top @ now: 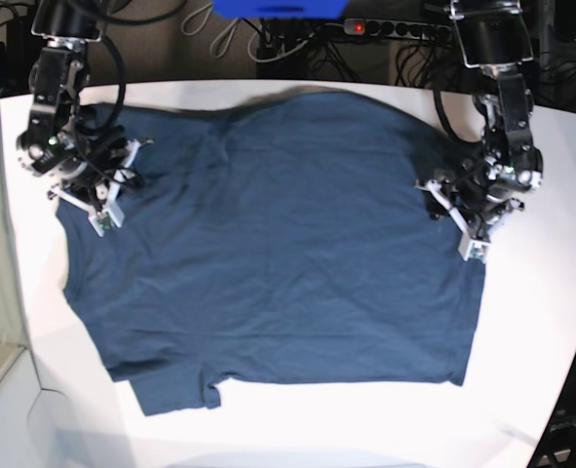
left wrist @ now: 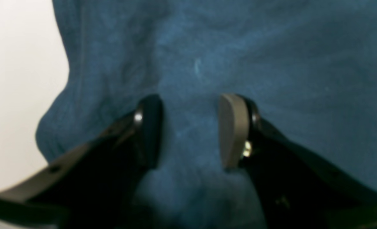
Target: Layout the t-shirt on the table in an organized manner, then fold the t-shirt properly
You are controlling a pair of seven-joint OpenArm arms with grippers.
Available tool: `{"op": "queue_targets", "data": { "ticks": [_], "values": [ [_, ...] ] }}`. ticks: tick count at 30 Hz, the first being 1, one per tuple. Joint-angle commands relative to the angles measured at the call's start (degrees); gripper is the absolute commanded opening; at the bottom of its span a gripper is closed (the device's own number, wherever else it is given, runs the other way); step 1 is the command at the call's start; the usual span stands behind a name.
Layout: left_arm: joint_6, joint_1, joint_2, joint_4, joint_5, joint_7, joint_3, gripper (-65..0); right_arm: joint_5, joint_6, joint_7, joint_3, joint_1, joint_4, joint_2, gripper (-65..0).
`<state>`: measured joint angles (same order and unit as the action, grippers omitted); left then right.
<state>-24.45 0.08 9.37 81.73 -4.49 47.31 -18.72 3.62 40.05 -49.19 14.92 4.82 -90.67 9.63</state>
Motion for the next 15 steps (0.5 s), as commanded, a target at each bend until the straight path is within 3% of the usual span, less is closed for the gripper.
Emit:
{"op": "queue_targets", "data": {
  "ticks": [1, 6, 15],
  "values": [
    [0.1, -0.7, 0.3, 0.5, -0.1, -0.3, -0.2, -36.0, -0.3, -0.1, 0.0, 0.2, -0.3, -1.3, 0.8, -50.9],
    [0.1, -0.8, 0.3, 0.5, -0.1, -0.3, -0.2, -36.0, -0.3, -0.1, -0.4, 0.3, 0.7, -4.1, 1.4, -65.0],
    [0.1, -0.8, 0.3, 0.5, -0.3, -0.3, -0.2, -36.0, -0.3, -0.1, -0.6, 0.4, 7.5, -17.9, 1.1, -65.0]
  ]
}}
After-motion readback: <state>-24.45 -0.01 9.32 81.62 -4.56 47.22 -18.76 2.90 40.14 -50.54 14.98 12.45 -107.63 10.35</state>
